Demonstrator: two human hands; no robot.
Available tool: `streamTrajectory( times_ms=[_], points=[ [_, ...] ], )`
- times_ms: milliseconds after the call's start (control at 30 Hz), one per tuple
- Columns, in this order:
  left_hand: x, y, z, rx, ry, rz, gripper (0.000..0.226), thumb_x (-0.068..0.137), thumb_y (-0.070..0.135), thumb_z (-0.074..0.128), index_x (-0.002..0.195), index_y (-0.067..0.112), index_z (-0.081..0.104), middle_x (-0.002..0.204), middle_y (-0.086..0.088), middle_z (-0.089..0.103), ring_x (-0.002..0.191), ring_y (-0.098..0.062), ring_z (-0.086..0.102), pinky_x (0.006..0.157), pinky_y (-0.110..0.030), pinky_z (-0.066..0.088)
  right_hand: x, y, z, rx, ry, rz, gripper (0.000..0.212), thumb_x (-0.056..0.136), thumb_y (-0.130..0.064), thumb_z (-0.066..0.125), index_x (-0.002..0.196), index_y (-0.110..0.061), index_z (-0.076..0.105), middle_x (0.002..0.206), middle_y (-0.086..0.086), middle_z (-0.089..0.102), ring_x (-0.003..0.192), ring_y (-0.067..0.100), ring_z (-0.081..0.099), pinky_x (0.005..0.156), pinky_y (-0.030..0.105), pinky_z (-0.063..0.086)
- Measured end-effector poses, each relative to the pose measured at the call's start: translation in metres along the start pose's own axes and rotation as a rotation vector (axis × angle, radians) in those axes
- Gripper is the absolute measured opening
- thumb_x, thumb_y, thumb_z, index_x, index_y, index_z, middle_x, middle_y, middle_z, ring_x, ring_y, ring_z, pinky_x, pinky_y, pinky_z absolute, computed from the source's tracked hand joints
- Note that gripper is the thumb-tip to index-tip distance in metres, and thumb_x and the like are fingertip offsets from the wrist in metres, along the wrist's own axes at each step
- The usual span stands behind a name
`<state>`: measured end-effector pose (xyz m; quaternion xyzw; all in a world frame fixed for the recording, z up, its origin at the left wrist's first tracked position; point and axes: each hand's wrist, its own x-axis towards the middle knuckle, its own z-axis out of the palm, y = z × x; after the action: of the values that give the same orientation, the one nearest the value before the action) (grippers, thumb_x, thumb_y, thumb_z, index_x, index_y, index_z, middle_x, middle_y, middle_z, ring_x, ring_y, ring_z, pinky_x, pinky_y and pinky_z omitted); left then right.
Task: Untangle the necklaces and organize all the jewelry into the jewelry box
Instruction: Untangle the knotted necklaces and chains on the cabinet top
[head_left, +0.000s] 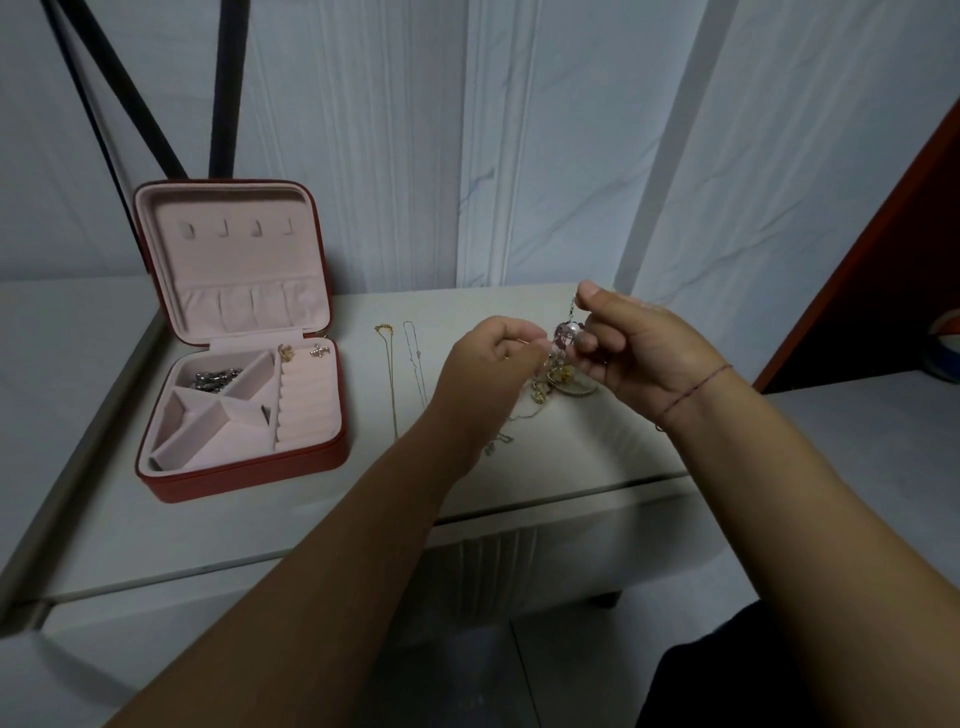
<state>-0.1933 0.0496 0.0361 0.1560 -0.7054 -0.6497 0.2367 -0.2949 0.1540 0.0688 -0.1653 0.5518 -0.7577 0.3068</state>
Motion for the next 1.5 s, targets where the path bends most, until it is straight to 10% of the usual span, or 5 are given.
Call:
streamTrajectory(
  times_ms=[433,933,1133,1367,1500],
  points=[
    [-0.002,-0.001,-0.001,-0.01,-0.068,0.046,0.016,0.08,0.012,0.074,0.096,0.011,0.074,0.095,-0.005,0.073,0.092,-0.015,0.069,0.084,-0.023,0.055,0.001,0.002,-0.001,-0.089,-0.039,0.021,0.017,0.093,-0.024,0.057,0.079,-0.015,0.054,0.04,-0.006,0.031,0.046,0.009,0.041,0.063,0.025,0.043],
    [0.001,0.0,-0.002,-0.036,0.038,0.035,0.012,0.091,0.019,0.062,0.091,0.015,0.074,0.059,0.016,0.062,0.048,0.005,0.049,0.051,-0.009,0.036,0.0,-0.001,-0.003,-0.2,-0.022,0.057,0.018,0.092,-0.025,0.059,0.076,-0.016,0.055,0.042,-0.004,0.038,0.048,0.01,0.049,0.066,0.026,0.044],
    [0.004,-0.002,-0.006,-0.053,0.056,-0.015,0.019,0.091,0.021,0.06,0.101,0.012,0.074,0.064,0.01,0.06,0.045,0.0,0.041,0.051,-0.018,0.035,0.001,-0.002,-0.012,-0.279,0.051,0.15,0.016,0.09,-0.029,0.061,0.08,-0.016,0.06,0.08,0.002,0.066,0.068,0.011,0.064,0.068,0.025,0.048],
    [0.002,-0.002,-0.005,-0.044,0.051,-0.002,0.018,0.09,0.021,0.063,0.101,0.013,0.074,0.08,-0.001,0.07,0.048,0.003,0.046,0.051,-0.016,0.039,-0.008,-0.005,-0.007,-0.596,0.05,-0.215,0.004,0.084,-0.012,0.068,0.081,-0.012,0.07,0.077,0.003,0.065,0.065,0.005,0.056,0.056,0.012,0.045],
    [0.002,0.0,-0.005,-0.08,0.048,0.021,0.011,0.088,0.013,0.064,0.095,0.009,0.073,0.073,0.003,0.069,0.051,0.006,0.054,0.05,-0.008,0.039,-0.013,-0.005,-0.001,-0.727,-0.036,-0.329,0.006,0.078,-0.01,0.075,0.081,-0.014,0.072,0.083,0.012,0.071,0.075,0.013,0.064,0.077,0.025,0.056]
  ],
)
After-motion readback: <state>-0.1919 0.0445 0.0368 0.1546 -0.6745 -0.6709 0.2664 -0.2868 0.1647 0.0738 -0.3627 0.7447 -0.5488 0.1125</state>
